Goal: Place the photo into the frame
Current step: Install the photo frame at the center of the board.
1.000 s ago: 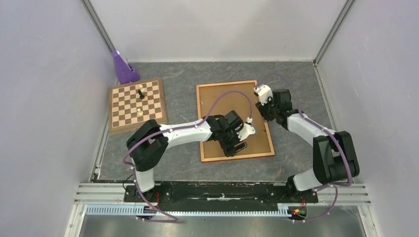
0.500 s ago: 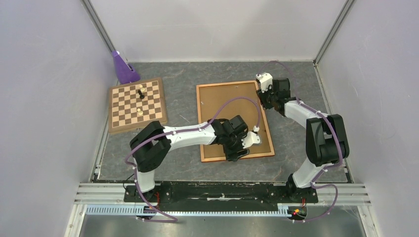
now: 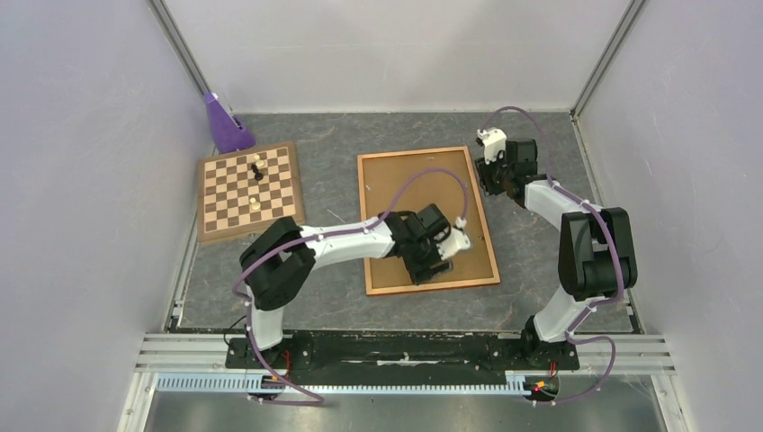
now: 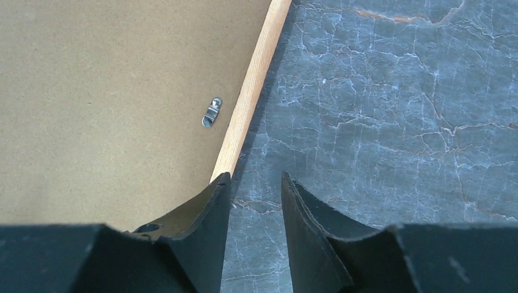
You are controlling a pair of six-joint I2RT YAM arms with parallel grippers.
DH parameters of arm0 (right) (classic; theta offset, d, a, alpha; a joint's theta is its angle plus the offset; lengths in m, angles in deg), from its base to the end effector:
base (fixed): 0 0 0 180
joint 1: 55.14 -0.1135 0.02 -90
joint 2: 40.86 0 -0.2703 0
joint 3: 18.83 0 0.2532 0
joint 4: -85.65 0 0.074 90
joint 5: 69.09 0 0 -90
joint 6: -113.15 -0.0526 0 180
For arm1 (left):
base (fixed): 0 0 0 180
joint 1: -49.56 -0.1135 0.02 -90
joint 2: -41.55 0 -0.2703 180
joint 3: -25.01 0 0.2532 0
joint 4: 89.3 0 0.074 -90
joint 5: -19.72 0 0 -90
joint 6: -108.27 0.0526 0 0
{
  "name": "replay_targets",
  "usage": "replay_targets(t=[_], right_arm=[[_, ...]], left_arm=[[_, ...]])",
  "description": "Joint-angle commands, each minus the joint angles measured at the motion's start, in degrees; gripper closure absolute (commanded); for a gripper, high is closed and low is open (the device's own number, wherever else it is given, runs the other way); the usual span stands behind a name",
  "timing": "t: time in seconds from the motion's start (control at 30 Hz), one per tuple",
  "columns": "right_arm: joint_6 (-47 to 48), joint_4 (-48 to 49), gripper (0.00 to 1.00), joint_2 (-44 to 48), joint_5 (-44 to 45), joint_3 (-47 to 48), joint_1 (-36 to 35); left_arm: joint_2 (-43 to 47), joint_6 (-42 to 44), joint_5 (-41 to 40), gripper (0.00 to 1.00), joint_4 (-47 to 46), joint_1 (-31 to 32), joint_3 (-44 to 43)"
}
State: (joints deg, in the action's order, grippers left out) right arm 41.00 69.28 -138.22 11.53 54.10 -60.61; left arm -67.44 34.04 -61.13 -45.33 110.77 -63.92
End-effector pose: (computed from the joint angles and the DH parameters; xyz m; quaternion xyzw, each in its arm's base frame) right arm 0.3779 0.0448 0.1946 -0.2165 0.8806 0.0292 0.4205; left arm 0.1858 -0.3554 0.1690 0.6186 0.7491 -0.1582 0.1766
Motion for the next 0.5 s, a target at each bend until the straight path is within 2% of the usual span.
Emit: replay_targets(t=[0.0, 0.1, 0.3, 0.47], right_arm=[[-1.8, 1.8, 0.61, 0.8, -1.5, 0.1, 0.5], [-3.0, 2.1, 0.61, 1.1, -1.9, -0.8, 0.5], [-3.1, 3.7, 0.60, 2.1, -0.7, -2.2, -0.3], [-2.5, 4.0, 0.59, 2.1, 0.6, -1.1, -1.6]], left_arm=[[5.5, -9.6, -12.1, 0.26, -1.7, -7.8, -4.5], [6.2, -13.6, -18.2, 0.20, -1.7, -14.0, -7.1], [3.8, -20.2, -15.0, 0.18, -1.1, -27.2, -10.9], [-1.7, -20.4, -14.4, 0.18, 0.4, -32.5, -14.9]])
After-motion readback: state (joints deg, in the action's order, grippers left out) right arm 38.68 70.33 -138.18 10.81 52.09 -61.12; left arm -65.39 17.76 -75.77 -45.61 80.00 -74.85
